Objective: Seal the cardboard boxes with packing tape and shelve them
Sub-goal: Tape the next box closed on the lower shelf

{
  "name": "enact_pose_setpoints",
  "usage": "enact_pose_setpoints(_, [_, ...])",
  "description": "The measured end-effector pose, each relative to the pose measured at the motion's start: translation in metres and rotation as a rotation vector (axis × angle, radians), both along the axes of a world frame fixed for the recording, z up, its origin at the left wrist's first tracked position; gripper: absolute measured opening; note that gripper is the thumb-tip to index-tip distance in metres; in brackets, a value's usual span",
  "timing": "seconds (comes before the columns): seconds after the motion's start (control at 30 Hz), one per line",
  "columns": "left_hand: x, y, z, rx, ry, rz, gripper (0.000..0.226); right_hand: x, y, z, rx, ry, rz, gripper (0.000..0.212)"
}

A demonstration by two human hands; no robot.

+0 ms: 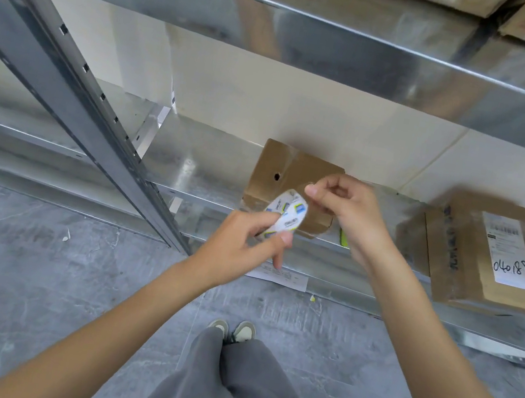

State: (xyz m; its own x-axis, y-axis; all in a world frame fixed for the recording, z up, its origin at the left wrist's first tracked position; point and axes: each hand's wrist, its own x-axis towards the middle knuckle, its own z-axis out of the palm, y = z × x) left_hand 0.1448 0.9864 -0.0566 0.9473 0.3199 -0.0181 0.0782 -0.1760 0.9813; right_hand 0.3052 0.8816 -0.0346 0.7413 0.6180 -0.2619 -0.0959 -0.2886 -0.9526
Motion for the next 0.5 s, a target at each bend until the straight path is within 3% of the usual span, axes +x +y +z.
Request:
enact_pose_setpoints(0.13, [-0.014,-0.001,-0.002,0.171,-0.05,-0.009,0.03,0.009,0.01,0.008,-0.069,-0.186,0.095,0.02])
enact_pose_setpoints(0.3, [-0.014,0.004,-0.016,-0.088,0.199,0.114,0.035,0.018,0.021,0.033,-0.136,-0.519,0.064,0.019])
enact_pose_setpoints(0.5, [0.013,0.011,-0.027,-0.283,0.297,0.152,0.054,0.021,0.04,0.042,-0.109,-0.652,0.096,0.014])
